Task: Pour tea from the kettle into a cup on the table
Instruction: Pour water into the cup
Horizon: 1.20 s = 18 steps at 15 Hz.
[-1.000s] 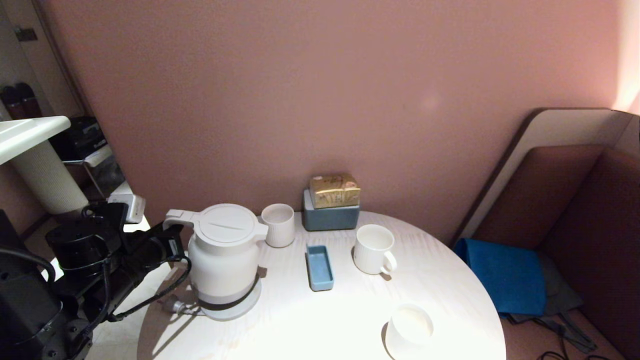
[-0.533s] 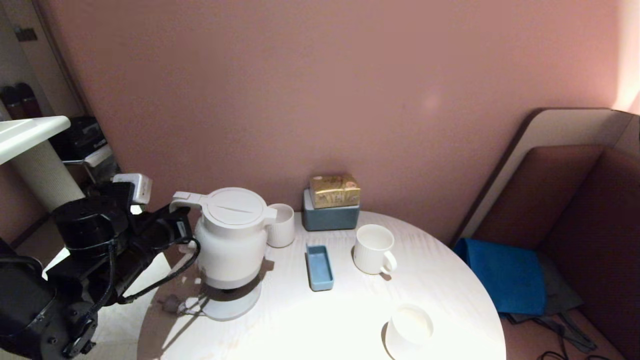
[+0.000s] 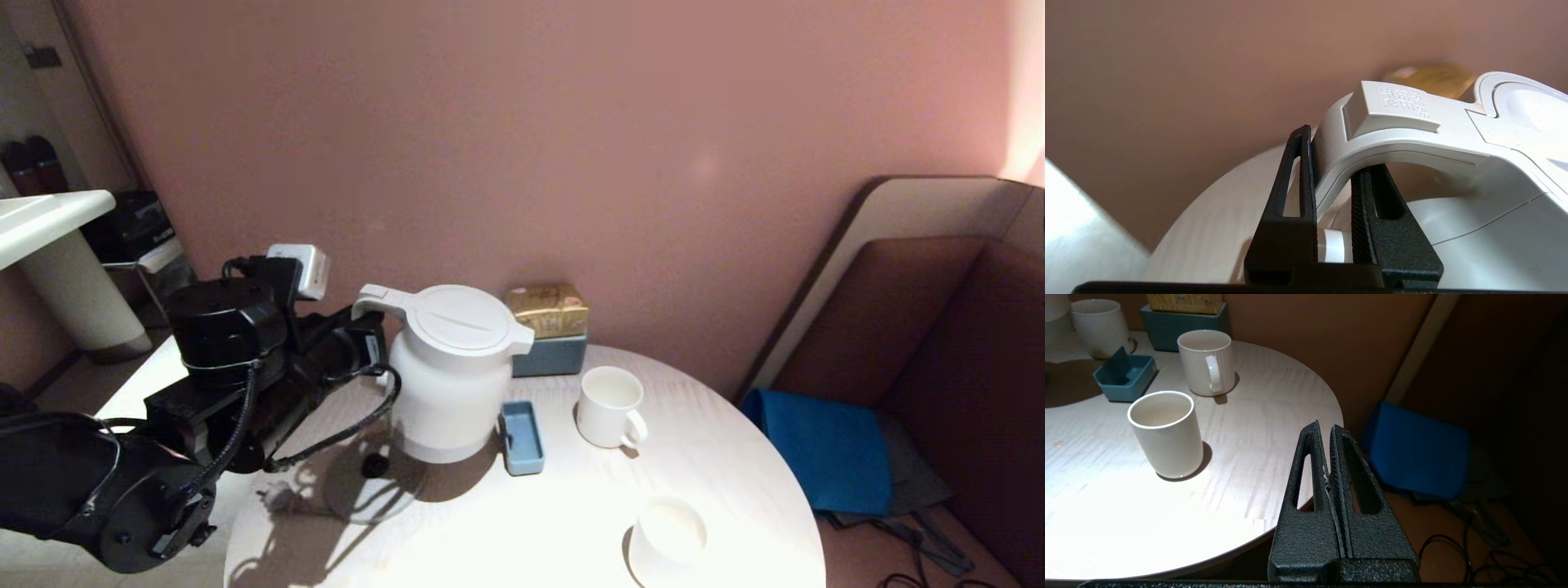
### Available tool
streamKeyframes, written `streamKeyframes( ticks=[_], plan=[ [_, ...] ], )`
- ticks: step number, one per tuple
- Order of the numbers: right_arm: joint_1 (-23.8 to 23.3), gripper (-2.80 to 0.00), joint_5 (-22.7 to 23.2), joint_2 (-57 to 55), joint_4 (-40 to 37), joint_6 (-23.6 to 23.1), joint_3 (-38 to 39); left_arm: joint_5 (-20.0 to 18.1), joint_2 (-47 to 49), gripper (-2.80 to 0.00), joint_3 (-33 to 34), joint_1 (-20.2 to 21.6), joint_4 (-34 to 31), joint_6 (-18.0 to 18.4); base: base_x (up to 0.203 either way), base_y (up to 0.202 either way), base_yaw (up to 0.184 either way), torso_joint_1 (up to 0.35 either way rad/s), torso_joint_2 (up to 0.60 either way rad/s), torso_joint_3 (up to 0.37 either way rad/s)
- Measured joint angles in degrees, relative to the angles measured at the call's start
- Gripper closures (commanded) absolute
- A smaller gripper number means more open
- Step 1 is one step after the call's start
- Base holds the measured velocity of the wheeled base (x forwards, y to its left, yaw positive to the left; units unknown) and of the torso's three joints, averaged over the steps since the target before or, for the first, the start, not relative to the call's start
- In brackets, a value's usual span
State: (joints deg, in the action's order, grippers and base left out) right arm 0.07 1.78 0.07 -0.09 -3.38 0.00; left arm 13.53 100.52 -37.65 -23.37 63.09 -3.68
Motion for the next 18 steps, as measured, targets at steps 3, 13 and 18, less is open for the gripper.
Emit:
streamKeyframes(
  ticks=[3,13,18],
  plan=[
    [0.0,0.0,0.04,0.0,0.01,0.01,0.0,3.03,1.22,0.0,-2.73,-3.61,-1.64,0.1,0.0,0.0,0.0,0.0,0.0,0.0],
    [-0.02,0.0,0.04,0.0,-0.01,0.0,0.0,3.24,2.92,0.0,-2.89,-8.63,-1.77,-0.06,0.0,0.0,0.0,0.0,0.0,0.0],
    [0.0,0.0,0.04,0.0,0.01,0.0,0.0,5.81,7.02,0.0,-12.15,-9.92,-7.32,0.22,0.0,0.0,0.0,0.0,0.0,0.0]
  ],
)
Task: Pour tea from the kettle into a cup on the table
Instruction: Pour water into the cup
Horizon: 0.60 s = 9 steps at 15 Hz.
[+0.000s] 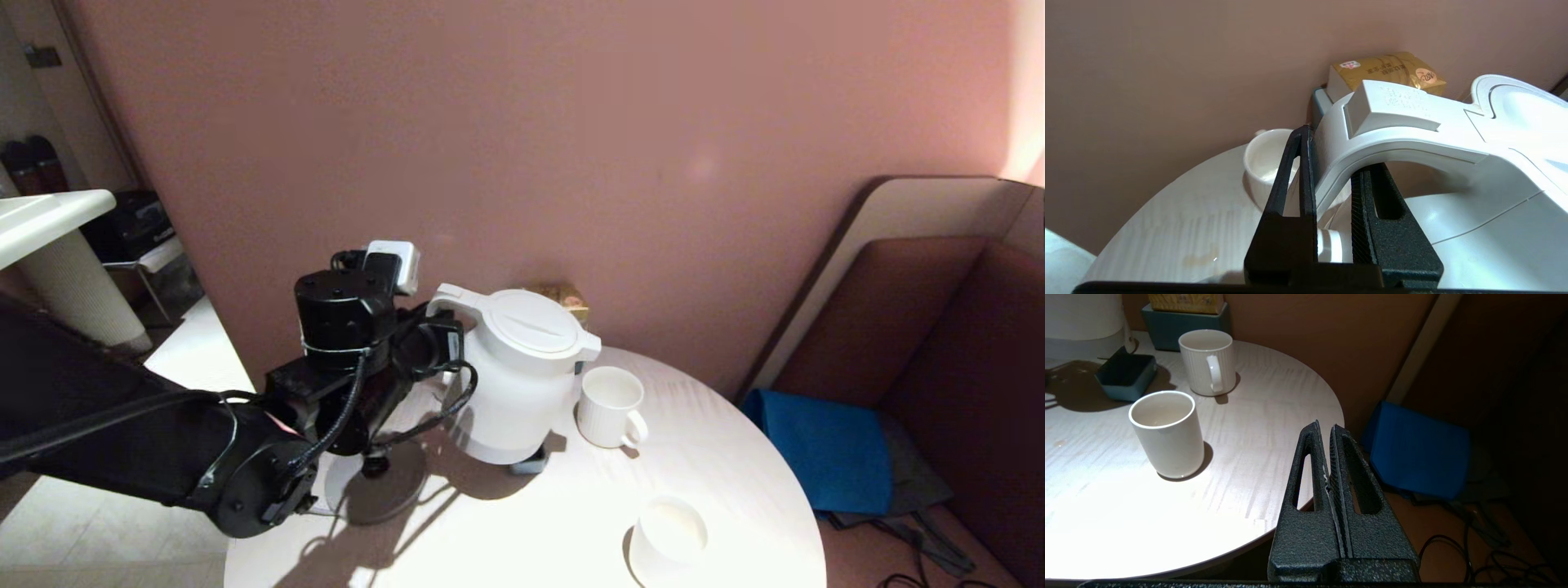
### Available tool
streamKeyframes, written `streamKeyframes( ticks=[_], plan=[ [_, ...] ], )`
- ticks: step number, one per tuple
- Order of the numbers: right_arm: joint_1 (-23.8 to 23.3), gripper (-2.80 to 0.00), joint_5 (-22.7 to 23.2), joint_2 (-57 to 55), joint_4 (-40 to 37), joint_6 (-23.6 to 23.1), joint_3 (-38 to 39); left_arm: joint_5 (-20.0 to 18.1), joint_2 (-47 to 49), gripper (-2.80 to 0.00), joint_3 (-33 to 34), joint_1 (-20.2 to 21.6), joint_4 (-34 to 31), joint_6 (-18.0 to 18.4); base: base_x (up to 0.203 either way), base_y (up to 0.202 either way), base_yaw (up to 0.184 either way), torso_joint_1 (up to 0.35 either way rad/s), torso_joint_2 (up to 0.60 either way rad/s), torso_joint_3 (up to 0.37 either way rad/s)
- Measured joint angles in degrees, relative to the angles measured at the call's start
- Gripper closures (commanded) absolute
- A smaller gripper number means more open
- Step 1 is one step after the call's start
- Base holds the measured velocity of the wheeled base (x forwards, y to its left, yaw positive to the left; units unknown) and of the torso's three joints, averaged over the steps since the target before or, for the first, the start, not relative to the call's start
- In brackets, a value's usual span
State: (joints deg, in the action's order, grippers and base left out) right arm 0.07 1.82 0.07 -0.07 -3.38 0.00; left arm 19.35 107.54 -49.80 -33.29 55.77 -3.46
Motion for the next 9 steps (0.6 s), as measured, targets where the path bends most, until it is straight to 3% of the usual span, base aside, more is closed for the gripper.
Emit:
streamKeyframes(
  ticks=[9],
  plan=[
    [0.0,0.0,0.0,0.0,0.0,-0.01,0.0,1.28,7.85,0.0,-12.47,0.0,-3.2,7.96,0.0,0.0,0.0,0.0,0.0,0.0]
  ],
)
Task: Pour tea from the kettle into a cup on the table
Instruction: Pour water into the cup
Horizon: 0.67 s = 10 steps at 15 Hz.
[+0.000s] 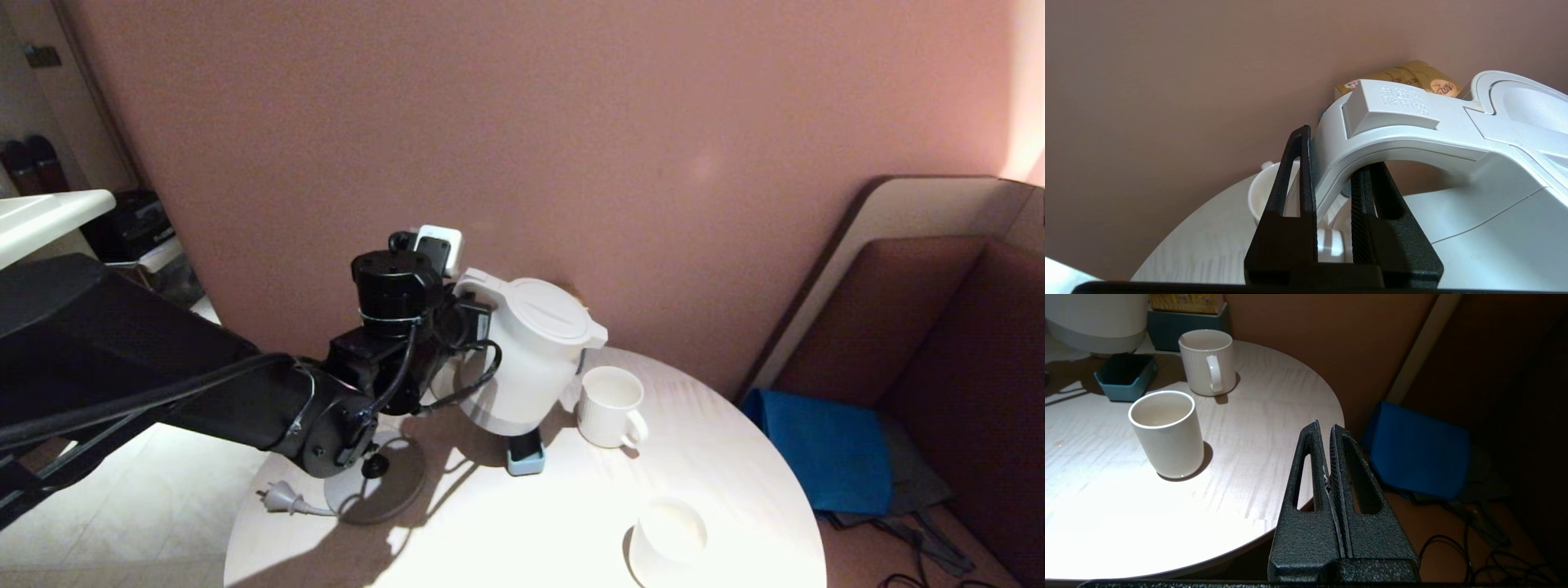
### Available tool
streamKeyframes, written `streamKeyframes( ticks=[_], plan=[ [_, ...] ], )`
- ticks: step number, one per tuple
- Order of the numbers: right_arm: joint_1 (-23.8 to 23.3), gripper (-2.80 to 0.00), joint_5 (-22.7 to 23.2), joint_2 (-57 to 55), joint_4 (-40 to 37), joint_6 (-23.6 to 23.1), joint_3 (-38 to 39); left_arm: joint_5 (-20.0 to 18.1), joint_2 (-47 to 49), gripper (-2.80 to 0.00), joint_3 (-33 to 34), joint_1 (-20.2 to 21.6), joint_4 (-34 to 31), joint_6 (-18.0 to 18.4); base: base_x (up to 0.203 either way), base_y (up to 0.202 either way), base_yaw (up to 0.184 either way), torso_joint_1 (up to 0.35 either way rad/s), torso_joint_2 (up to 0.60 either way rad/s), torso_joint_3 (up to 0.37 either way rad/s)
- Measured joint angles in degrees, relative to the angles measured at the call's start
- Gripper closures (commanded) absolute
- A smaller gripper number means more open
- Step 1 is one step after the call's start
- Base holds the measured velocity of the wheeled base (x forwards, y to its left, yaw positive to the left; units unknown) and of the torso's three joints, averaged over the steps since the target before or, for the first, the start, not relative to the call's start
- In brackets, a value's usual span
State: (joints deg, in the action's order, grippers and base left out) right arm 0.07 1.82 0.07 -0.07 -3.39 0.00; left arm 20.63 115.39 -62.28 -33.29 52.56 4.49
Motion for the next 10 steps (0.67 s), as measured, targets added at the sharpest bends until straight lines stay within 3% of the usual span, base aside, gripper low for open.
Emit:
streamKeyframes(
  ticks=[4,10],
  plan=[
    [0.0,0.0,-0.02,0.0,-0.02,0.0,0.0,0.53,2.24,0.0,-4.15,0.06,-3.1,1.6,0.0,0.0,0.0,0.0,0.0,0.0],
    [0.0,0.0,0.0,0.0,-0.02,0.01,0.0,0.49,5.06,0.0,-9.98,0.07,-3.51,8.8,0.0,0.0,0.0,0.0,0.0,0.0]
  ],
)
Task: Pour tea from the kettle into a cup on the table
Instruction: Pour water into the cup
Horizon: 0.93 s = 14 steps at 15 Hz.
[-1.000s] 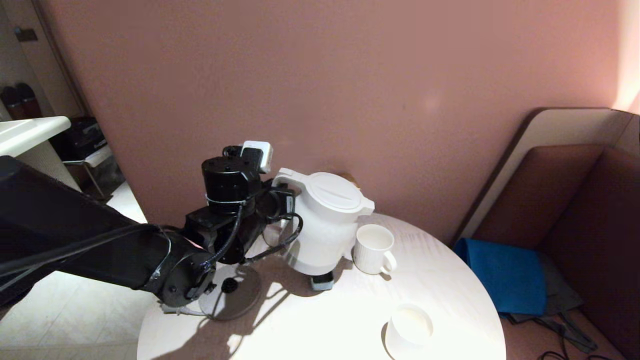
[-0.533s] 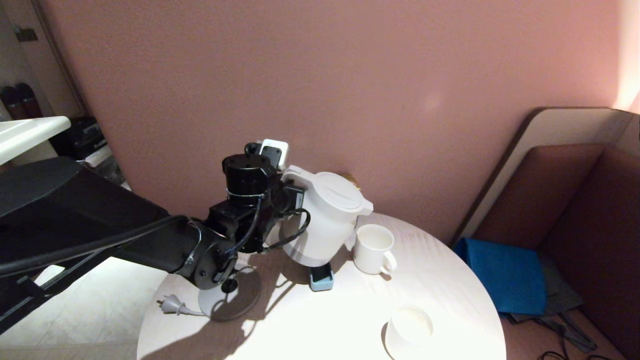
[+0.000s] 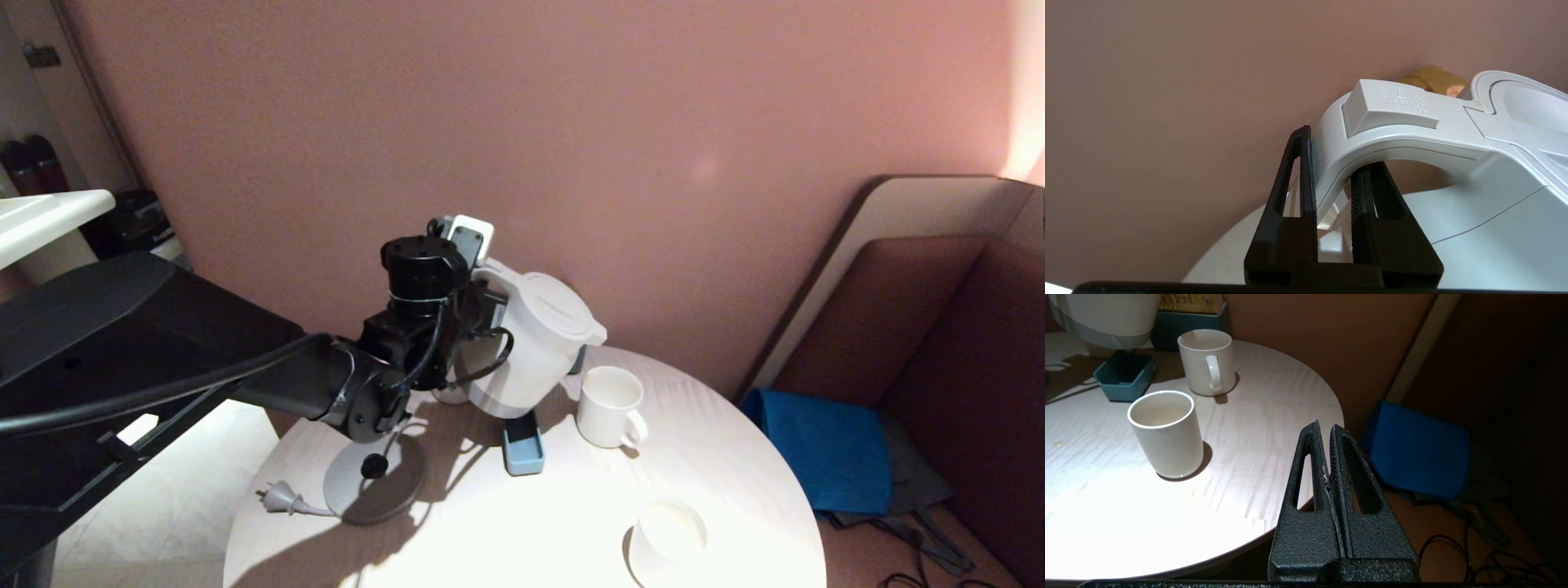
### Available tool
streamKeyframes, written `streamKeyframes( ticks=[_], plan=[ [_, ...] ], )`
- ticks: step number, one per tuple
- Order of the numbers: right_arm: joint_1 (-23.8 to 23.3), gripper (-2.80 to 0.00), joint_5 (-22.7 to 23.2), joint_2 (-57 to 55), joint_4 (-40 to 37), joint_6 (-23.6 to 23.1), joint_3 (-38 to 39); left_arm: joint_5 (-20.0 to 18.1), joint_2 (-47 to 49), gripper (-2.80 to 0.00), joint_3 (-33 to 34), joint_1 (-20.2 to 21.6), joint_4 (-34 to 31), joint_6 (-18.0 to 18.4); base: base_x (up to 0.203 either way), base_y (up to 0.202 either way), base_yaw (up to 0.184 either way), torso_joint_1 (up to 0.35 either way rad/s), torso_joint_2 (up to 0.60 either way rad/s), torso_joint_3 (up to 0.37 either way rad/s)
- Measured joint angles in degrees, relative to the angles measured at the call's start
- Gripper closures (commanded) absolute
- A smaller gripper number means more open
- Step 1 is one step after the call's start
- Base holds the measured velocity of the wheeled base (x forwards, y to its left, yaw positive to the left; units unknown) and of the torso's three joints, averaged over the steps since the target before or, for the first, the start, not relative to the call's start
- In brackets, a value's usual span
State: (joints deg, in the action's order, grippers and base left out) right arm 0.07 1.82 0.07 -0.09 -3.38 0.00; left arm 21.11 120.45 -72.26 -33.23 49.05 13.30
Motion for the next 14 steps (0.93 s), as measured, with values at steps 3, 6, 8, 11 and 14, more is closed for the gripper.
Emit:
streamKeyframes(
  ticks=[3,6,8,11,14],
  plan=[
    [0.0,0.0,0.0,0.0,-0.01,-0.01,0.0,-0.06,0.89,0.0,-1.0,-0.01,-0.07,2.06,0.0,0.0,0.0,0.0,0.0,0.0],
    [0.0,0.0,-0.02,0.0,-0.01,-0.01,0.0,-0.07,1.51,0.0,-3.31,-0.04,-2.55,2.74,0.0,0.0,0.0,0.0,0.0,0.0],
    [0.0,0.0,0.0,0.0,-0.01,-0.01,0.0,-0.15,1.88,0.0,-4.62,-0.15,-4.19,3.52,0.0,0.0,0.0,0.0,0.0,0.0],
    [0.0,0.0,-0.02,0.0,-0.01,-0.01,0.0,-0.26,2.41,0.0,-7.05,-0.45,-4.51,7.43,0.0,0.0,0.0,0.0,0.0,0.0],
    [0.0,0.0,-0.01,0.0,-0.01,-0.01,0.0,-0.22,3.29,0.0,-10.46,-1.5,-6.32,8.55,0.0,0.0,0.0,0.0,0.0,0.0]
  ],
)
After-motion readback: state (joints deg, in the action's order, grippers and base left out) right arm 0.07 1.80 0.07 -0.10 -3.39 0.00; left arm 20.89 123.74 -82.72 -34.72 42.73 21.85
